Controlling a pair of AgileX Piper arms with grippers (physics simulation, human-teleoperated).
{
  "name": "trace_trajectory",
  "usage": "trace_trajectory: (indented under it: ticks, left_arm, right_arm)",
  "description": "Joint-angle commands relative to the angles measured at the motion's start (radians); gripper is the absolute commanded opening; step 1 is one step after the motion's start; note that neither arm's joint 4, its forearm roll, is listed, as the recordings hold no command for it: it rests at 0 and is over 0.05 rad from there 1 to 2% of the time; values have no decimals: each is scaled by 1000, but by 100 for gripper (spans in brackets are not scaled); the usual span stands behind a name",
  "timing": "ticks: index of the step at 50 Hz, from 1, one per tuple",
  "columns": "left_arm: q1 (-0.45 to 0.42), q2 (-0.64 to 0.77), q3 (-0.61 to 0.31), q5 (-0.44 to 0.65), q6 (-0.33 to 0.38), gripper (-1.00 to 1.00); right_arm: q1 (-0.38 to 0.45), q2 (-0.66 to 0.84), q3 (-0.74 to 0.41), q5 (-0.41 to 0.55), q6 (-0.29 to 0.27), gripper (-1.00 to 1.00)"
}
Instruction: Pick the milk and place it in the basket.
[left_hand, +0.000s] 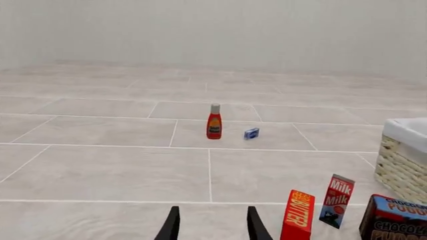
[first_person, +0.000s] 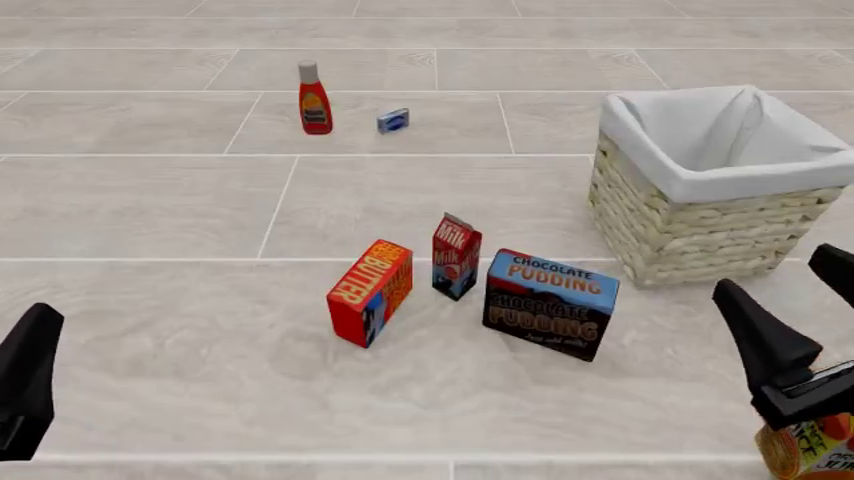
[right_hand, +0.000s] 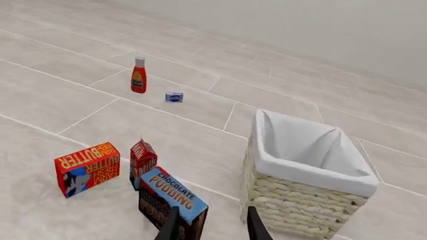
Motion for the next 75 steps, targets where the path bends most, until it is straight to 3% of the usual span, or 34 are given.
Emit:
trace_trajectory:
  ticks: [1, 4, 10, 20, 25, 35, 36, 37, 43, 45, 52, 58, 59, 60, 62, 63, 64, 68, 69, 70, 75]
  left_arm:
    - [-11, -1, -13, 2, -10, 100]
    - [-12, -1, -11, 2, -9, 100]
    - [-3, -1, -5, 0, -15, 100]
    - [-10, -1, 11, -6, -17, 100]
    - [-17, -1, -2, -1, -12, 100]
    - [-27, -1, -3, -1, -13, 100]
    - [-26, -1, 1, -2, -12, 100]
    - [-21, -1, 1, -4, -13, 100]
    - [-22, -1, -5, -2, -26, 100]
    - [-25, 0, -8, -1, -22, 100]
    - [-27, 0, -18, 10, -18, 100]
    - [-29, 0, -18, 10, -18, 100]
    - [-30, 0, -17, 9, -18, 100]
    - [-32, 0, -15, 8, -18, 100]
    - [-36, 0, -10, 5, -19, 100]
    - [-40, 0, -7, 4, -22, 100]
    - [-43, 0, -5, 4, -29, 100]
    - [-59, 3, -6, 6, -43, 100]
    - [-63, 3, -6, 4, -42, 100]
    - [-69, 3, -7, 5, -46, 100]
    - [-76, 2, -2, 1, -48, 100]
  right_arm:
    - [155, 204, -120, -25, -65, 100]
    - [169, 232, -141, -26, -100, 100]
    - [225, 307, -213, 11, -110, 100]
    - [259, 437, -334, 63, -197, 100]
    - [315, 534, -419, 122, -171, 100]
    - [325, 630, -519, 172, -212, 100]
    - [309, 657, -545, 178, -208, 100]
    - [296, 697, -585, 199, -166, 100]
    - [338, 812, -653, 233, -117, 100]
    - [334, 817, -656, 203, -139, 100]
    - [341, 926, -752, 244, -147, 100]
    - [348, 1001, -790, 278, -198, 100]
    - [350, 1009, -804, 284, -183, 100]
    - [383, 1049, -841, 330, -122, 100]
    - [360, 1055, -829, 313, -207, 100]
    - [358, 1066, -853, 330, -202, 100]
    - [374, 1088, -896, 373, -141, 100]
    - [388, 1120, -972, 451, -112, 100]
    - [366, 1126, -987, 454, -155, 100]
    - [361, 1133, -999, 460, -162, 100]
    - [344, 1184, -1056, 489, -156, 100]
